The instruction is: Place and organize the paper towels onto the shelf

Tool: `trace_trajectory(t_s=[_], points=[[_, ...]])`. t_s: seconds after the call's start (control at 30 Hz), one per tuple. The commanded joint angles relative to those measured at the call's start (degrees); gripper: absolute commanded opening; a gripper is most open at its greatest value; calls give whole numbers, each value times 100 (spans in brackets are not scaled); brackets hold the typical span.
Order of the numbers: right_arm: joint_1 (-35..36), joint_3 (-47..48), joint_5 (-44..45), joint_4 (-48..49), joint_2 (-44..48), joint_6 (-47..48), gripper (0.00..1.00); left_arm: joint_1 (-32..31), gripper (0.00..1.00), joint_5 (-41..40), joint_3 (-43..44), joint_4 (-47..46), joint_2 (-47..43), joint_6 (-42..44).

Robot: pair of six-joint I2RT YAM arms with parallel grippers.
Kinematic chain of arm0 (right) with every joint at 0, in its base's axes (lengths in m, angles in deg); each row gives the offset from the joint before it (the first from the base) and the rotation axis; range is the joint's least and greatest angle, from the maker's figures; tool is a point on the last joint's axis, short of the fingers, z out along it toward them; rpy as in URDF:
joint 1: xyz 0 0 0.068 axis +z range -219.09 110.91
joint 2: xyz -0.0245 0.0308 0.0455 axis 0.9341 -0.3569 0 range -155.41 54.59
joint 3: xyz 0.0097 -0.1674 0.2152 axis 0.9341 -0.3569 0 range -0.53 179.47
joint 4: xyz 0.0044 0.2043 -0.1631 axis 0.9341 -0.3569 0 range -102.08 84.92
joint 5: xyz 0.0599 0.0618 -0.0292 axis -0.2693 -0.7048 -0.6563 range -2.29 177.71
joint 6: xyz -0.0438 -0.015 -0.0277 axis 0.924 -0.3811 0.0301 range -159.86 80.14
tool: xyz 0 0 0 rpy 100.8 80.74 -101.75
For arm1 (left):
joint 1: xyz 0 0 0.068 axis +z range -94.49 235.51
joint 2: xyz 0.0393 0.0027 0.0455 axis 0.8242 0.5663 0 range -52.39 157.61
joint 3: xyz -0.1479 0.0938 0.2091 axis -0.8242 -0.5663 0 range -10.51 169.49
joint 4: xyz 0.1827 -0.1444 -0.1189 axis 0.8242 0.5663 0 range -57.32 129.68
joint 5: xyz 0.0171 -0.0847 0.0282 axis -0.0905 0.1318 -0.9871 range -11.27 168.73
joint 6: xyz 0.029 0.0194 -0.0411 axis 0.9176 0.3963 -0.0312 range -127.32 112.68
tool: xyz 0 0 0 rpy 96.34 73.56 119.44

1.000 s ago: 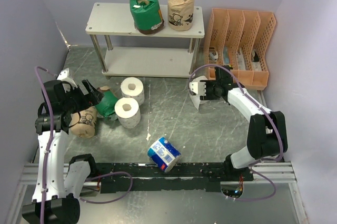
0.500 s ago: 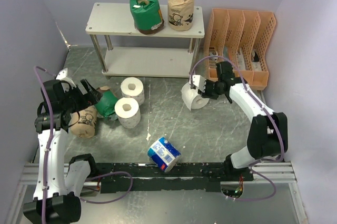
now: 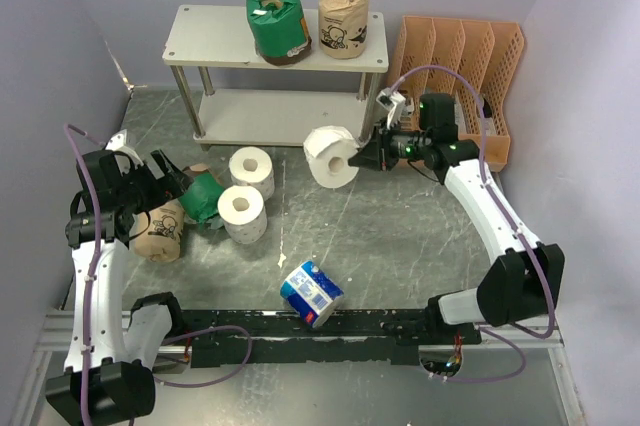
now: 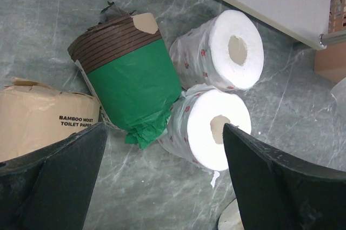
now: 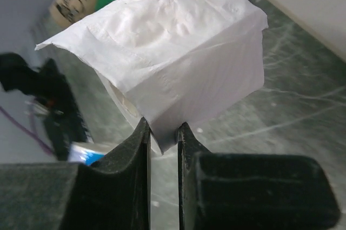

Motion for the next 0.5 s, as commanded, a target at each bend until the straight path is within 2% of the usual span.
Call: trace_trajectory(t_s=[0.0, 0.13, 0.2, 0.27, 0.33, 0.47], points=[[128, 595, 44, 331, -530, -2085, 0, 113, 99, 150, -35, -177, -4, 25], [135, 1055, 148, -98, -1226, -3449, 0, 134, 100, 135, -39, -171, -54, 16], [127, 697, 412, 513, -1170, -4618, 0, 145, 100, 127, -32, -171, -51, 21], [169, 237, 812, 1580, -878, -5385, 0, 164, 100, 126, -34, -163, -36, 21], [258, 37, 1278, 2362, -706, -5892, 0, 173, 100, 110, -34, -168, -45, 17], [370, 340, 1779, 3009, -1053, -6411, 0, 232, 100, 81, -43, -171, -85, 10]])
